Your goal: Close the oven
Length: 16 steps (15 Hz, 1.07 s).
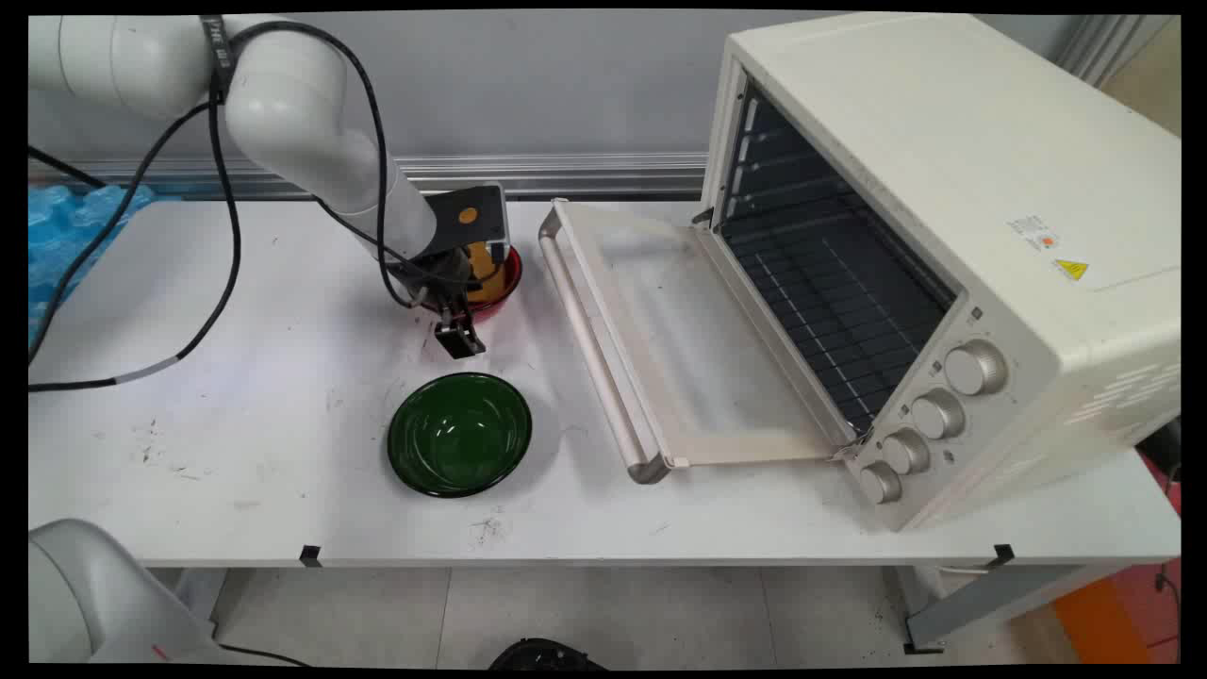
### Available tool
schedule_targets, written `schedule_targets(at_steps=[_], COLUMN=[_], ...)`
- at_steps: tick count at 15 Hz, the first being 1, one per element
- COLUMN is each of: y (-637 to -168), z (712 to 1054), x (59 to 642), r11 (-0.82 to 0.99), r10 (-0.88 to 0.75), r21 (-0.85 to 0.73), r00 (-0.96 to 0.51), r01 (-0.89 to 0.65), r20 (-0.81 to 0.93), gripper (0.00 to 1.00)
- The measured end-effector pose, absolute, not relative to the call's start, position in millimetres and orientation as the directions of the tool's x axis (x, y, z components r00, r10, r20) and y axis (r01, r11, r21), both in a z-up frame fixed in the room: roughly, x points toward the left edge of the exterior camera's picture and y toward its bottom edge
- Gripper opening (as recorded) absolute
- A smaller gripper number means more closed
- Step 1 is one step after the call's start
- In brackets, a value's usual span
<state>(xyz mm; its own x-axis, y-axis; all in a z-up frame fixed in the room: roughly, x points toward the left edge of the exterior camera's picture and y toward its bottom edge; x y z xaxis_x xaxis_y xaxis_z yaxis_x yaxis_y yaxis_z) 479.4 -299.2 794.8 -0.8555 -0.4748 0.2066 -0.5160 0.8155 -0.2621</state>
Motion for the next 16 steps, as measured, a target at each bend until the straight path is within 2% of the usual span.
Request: schedule_targets(at_steps=[6,16], y=[-298,-301], z=[826,925], x=[481,490], r11=[0.846,0.917], r10=[-0.420,-0.216], r21=[-0.250,-0.262], r00=[-0.877,-0.926], r01=[-0.471,-0.302], r20=[0.232,0.310], gripper=[1.00,1.00])
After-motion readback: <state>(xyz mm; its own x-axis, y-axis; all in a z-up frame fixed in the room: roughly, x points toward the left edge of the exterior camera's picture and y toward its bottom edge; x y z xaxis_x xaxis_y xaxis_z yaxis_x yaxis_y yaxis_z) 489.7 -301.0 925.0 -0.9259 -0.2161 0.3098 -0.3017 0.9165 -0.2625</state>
